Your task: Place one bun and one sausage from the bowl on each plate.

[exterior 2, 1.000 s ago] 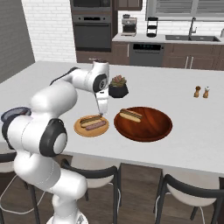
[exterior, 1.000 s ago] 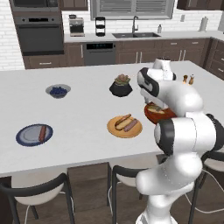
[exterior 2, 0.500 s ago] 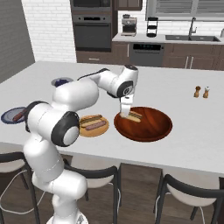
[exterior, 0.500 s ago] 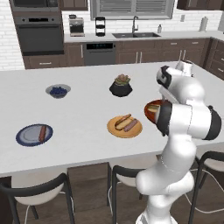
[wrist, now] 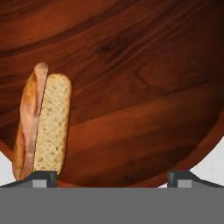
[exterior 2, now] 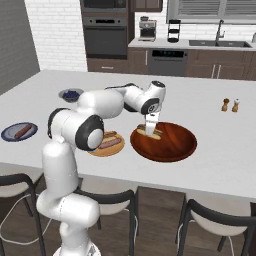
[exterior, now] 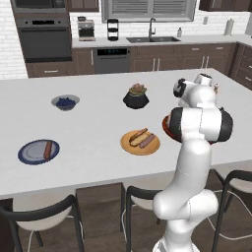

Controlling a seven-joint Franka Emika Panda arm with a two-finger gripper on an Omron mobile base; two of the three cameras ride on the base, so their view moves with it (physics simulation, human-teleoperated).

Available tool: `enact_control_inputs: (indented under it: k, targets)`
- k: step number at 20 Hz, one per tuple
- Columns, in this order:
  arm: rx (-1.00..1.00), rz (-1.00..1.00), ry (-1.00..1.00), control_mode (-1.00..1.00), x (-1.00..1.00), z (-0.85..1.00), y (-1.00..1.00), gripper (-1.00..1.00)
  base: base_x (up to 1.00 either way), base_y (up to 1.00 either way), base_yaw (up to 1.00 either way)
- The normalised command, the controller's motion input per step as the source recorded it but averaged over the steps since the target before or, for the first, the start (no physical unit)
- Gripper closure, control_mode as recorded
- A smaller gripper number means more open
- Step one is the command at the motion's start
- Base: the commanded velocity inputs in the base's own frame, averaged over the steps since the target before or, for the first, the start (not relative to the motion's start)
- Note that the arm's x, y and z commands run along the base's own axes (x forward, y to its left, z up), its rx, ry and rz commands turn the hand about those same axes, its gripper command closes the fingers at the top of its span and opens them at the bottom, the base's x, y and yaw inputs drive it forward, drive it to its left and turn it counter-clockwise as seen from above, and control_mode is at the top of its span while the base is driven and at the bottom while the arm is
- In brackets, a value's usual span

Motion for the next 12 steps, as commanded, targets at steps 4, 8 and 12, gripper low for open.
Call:
enact_control_inputs:
  k: [4,8,12]
  targets:
    - [0.17,0.00,0.00,-1.00,0.82,-0.28,-0.52,-1.00,0.00,0.00,0.00]
    - [0.16,0.00,0.00,-1.00,0.72,-0.22,-0.45,-1.00,0.00,0.00,0.00]
    - [0.03,0.00,0.00,-1.00,0.33,-0.21,-0.01,-1.00,0.00,0.00,0.00]
